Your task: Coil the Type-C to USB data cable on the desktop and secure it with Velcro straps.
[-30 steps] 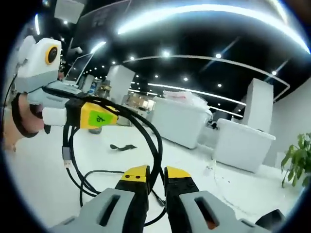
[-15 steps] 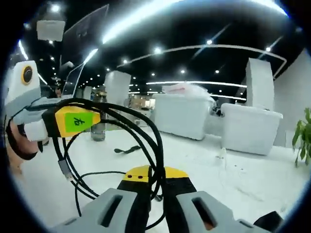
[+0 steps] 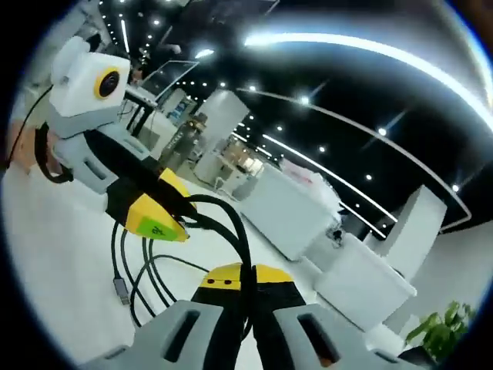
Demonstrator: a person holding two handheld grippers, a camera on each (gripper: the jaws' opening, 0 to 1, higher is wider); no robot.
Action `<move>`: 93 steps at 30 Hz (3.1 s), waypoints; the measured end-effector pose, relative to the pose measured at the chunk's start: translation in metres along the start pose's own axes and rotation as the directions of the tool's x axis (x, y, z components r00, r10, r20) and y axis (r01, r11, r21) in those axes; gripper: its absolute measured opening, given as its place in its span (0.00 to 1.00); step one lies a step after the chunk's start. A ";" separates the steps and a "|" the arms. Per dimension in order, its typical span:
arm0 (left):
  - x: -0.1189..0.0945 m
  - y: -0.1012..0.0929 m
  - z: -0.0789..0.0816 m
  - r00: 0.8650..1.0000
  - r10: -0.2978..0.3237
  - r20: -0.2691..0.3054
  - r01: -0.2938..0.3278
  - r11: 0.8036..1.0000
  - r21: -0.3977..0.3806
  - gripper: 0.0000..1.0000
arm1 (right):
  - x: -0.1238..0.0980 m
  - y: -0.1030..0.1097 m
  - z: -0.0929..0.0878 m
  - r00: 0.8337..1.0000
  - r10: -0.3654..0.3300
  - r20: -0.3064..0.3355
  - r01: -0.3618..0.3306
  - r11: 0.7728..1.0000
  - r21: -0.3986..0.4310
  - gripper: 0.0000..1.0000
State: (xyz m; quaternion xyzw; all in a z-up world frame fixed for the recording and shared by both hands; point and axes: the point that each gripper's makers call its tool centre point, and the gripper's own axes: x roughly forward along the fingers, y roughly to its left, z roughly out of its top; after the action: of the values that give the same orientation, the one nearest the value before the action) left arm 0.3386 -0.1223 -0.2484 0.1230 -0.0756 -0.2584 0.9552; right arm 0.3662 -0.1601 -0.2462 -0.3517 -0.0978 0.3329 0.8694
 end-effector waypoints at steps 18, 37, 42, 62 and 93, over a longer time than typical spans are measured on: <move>0.006 -0.003 -0.003 0.997 -0.008 -0.078 0.025 0.977 0.212 0.42 | -0.005 0.012 0.022 0.997 0.067 0.036 -0.059 0.980 -0.188 0.02; -0.019 0.046 -0.008 0.995 0.063 -0.076 -0.052 0.990 0.134 0.06 | -0.025 -0.049 0.035 0.936 -0.059 0.347 -0.196 0.732 0.652 0.10; -0.025 0.041 -0.003 0.998 0.028 -0.064 -0.020 0.993 0.112 0.06 | 0.014 -0.023 -0.024 0.981 0.137 0.140 -0.189 0.848 0.496 0.13; -0.047 0.017 0.041 0.987 -0.133 0.085 0.119 0.981 0.153 0.06 | 0.088 0.105 -0.073 0.834 0.551 -0.009 -0.494 0.755 0.432 0.18; -0.030 0.016 0.020 0.993 -0.069 0.091 0.066 0.997 0.039 0.06 | -0.018 -0.004 0.005 0.982 -0.067 0.178 0.037 0.985 0.166 0.01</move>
State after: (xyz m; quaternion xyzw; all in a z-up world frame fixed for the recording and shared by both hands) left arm 0.3164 -0.0979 -0.2271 0.1304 -0.1200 -0.2947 0.9390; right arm 0.3526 -0.1716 -0.2385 -0.2450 -0.1590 0.3479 0.8909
